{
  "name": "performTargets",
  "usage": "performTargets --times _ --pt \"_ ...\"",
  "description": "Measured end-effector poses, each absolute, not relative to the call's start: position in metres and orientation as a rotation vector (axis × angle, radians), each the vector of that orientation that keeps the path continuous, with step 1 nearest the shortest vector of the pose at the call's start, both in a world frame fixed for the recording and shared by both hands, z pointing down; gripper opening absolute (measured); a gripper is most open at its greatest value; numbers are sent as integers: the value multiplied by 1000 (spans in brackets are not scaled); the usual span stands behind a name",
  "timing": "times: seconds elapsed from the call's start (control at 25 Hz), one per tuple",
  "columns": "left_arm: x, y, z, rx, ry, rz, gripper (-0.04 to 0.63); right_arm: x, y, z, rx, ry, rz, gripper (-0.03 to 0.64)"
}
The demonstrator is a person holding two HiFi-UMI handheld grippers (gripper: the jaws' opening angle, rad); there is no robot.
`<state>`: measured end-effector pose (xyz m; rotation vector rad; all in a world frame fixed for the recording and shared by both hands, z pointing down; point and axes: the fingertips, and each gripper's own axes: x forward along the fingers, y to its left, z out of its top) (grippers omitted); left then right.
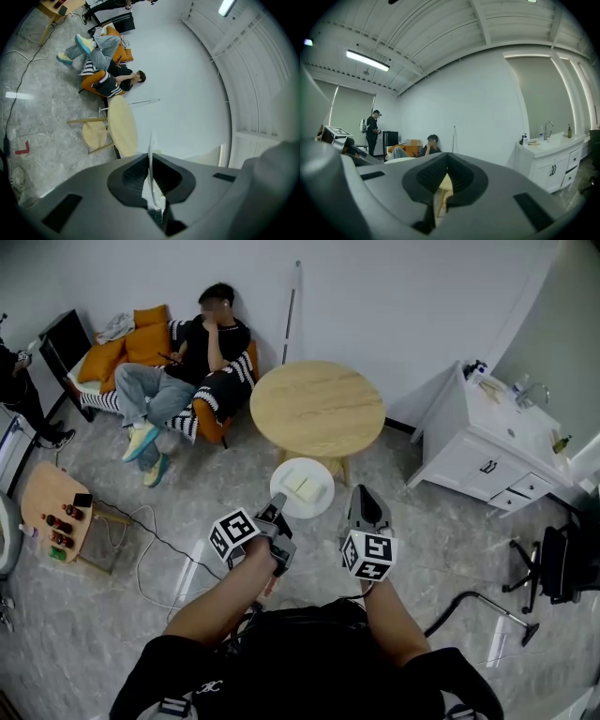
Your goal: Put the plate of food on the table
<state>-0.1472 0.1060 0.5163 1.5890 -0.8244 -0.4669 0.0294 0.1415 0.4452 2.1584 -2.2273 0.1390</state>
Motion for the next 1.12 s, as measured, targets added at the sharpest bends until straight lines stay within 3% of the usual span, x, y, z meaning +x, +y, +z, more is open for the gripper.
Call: performTargets --times 0.68,1.12 --pt "-158 91 524 1593 -814 -445 21 20 126 448 2180 -2232 127 8" --pt "-137 32 524 1596 -823 -452 21 42 61 448 2128 -2247 77 8"
